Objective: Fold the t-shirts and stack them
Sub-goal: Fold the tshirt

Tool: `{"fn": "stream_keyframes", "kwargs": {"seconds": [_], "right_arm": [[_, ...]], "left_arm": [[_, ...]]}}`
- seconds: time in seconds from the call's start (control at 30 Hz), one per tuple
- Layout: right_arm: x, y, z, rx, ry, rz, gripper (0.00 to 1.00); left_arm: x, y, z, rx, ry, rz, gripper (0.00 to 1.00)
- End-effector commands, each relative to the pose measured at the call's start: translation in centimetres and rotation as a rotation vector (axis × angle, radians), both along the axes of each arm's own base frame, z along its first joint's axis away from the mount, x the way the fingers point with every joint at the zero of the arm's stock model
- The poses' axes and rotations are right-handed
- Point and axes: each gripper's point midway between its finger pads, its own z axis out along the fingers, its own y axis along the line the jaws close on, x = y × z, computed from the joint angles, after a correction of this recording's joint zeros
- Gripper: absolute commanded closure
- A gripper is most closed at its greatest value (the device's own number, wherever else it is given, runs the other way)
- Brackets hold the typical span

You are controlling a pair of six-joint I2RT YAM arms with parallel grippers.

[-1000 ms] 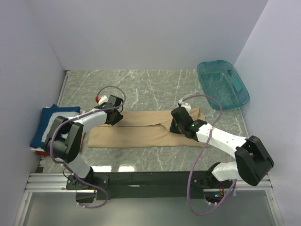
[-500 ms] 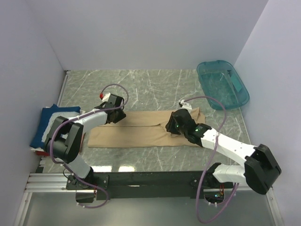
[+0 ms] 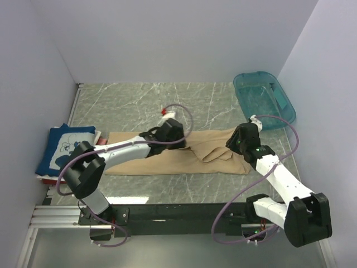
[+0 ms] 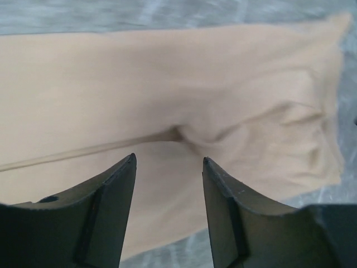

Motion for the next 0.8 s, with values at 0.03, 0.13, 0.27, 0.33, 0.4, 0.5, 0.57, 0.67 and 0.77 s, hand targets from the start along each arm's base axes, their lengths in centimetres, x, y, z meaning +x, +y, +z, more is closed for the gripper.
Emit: {"fn": "stream_keyframes", "kwargs": {"seconds": [0.03, 0.13, 0.27, 0.33, 0.4, 0.5, 0.57, 0.67, 0.77], "right_arm": [[0.2, -0.4, 0.2, 0.068, -0.001, 0.052, 0.57], [0.5, -1.0, -0.2, 0.101, 0.006, 0.047, 0.57], [0.4, -1.3, -0.2, 0.141, 0.005, 0.055, 0.57], [0.5, -1.7, -0.1, 0.153, 0.000, 0.045, 0.57], [0.4, -1.6, -0.1, 0.167, -0.002, 0.056, 0.57], [0.5, -1.6, -0.2, 0.175, 0.000, 0.060, 0.57], [0.5, -2.2, -0.3, 0.181, 0.001, 0.042, 0.57], [0.5, -2.2, -0.4, 0.185, 0.000, 0.045, 0.57], [0.4, -2.3, -0.7, 0.186, 0.006, 0.045, 0.57]], "left_arm": [[-1.0, -4.4, 1.0, 0.075, -0.077, -0.062, 0.42], [-1.8, -6.6, 0.6, 0.149, -0.099, -0.089, 0.41], [-2.4, -8.4, -0.3, 0.251, -0.115, -0.095, 0.42], [-3.0, -8.8, -0.7, 0.274, -0.113, -0.103, 0.43], [-3.3, -9.3, -1.0, 0.280, -0.113, -0.116, 0.44], [-3.8, -10.0, -1.3, 0.283, -0.114, -0.137, 0.44], [-4.0, -10.4, -1.5, 0.286, -0.116, -0.151, 0.44], [-4.5, -11.0, -1.9, 0.287, -0.116, -0.169, 0.44], [-4.8, -11.4, -2.5, 0.298, -0.106, -0.183, 0.46]]}}
